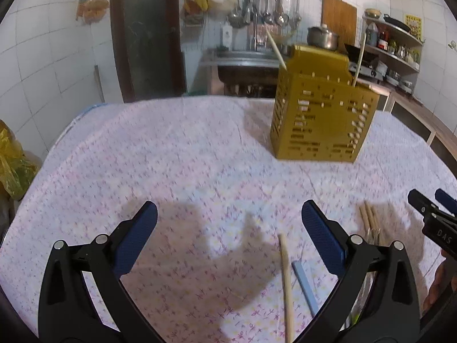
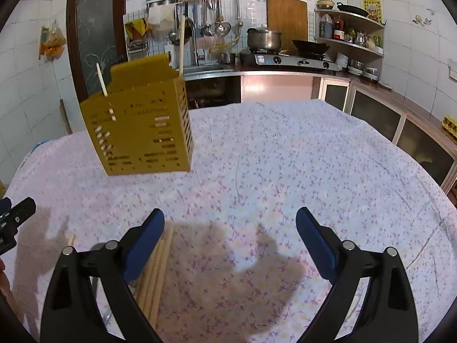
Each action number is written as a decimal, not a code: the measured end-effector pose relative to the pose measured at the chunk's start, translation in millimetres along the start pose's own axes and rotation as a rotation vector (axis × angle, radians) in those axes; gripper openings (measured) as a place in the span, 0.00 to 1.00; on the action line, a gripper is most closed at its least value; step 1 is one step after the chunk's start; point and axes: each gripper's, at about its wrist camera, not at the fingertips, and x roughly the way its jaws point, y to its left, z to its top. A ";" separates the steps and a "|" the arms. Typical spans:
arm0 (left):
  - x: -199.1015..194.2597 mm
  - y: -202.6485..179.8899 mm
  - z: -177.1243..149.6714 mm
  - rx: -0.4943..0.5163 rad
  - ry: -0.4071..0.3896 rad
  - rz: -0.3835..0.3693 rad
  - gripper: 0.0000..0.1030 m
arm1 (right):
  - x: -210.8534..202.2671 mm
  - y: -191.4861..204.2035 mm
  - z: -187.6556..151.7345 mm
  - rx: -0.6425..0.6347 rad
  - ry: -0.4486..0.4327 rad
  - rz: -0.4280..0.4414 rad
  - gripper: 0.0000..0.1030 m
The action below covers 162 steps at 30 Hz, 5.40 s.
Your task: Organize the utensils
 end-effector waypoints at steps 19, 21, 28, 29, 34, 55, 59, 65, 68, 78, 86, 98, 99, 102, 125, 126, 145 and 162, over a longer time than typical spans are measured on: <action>40.0 -12.3 -29.9 0.074 0.181 0.002 0.95 | 20.4 4.5 -9.7 -0.032 0.097 -0.016 0.89; 42.0 -14.3 -31.5 0.082 0.196 0.008 0.95 | 21.8 7.6 -11.9 -0.043 0.115 -0.011 0.89; 46.2 -12.8 -33.4 0.073 0.219 0.013 0.95 | 23.8 13.5 -17.8 -0.072 0.144 0.005 0.89; 47.0 -12.4 -33.7 0.072 0.222 0.012 0.95 | 24.1 14.0 -18.7 -0.071 0.151 0.014 0.89; 49.7 -10.7 -33.8 0.064 0.231 0.006 0.95 | 25.7 18.5 -21.0 -0.080 0.172 0.025 0.89; 52.2 -10.3 -34.6 0.056 0.236 0.004 0.96 | 22.7 35.6 -28.1 -0.121 0.219 -0.075 0.88; 51.7 -10.8 -34.7 0.051 0.236 0.010 0.96 | 23.8 30.2 -27.3 -0.080 0.230 -0.054 0.84; 48.6 -12.5 -36.1 0.026 0.239 0.032 0.95 | 23.7 34.0 -28.0 -0.066 0.223 -0.024 0.65; 45.0 -13.7 -36.7 0.011 0.237 0.029 0.89 | 23.2 38.0 -28.4 -0.074 0.218 -0.006 0.54; 30.6 -35.5 -35.5 0.065 0.236 -0.045 0.36 | 24.9 43.8 -24.1 -0.077 0.215 0.030 0.28; 35.8 -42.9 -29.5 0.050 0.243 -0.060 0.15 | 30.9 49.6 -19.1 -0.081 0.214 0.034 0.14; 33.9 -34.3 -25.0 0.006 0.243 -0.104 0.04 | 22.9 39.3 -14.8 -0.032 0.185 0.091 0.06; 31.5 -33.3 -24.1 0.001 0.236 -0.105 0.04 | 18.7 36.8 -13.0 -0.024 0.172 0.097 0.06; 19.3 -29.8 -18.5 -0.008 0.193 -0.103 0.04 | 3.7 28.2 -5.9 0.001 0.120 0.123 0.06; -6.1 -10.4 -0.9 -0.078 0.114 -0.104 0.04 | -9.4 17.2 -5.4 -0.036 0.063 0.143 0.60; 1.6 -9.4 -3.4 -0.083 0.138 -0.100 0.04 | -6.3 16.7 -7.6 -0.035 0.071 0.137 0.60; 42.5 -7.2 -22.2 -0.053 0.250 -0.057 0.04 | 33.7 36.4 -18.6 -0.072 0.222 0.071 0.08; -55.3 -0.3 6.6 -0.101 -0.074 -0.124 0.04 | -79.6 2.5 18.9 0.066 -0.201 0.199 0.06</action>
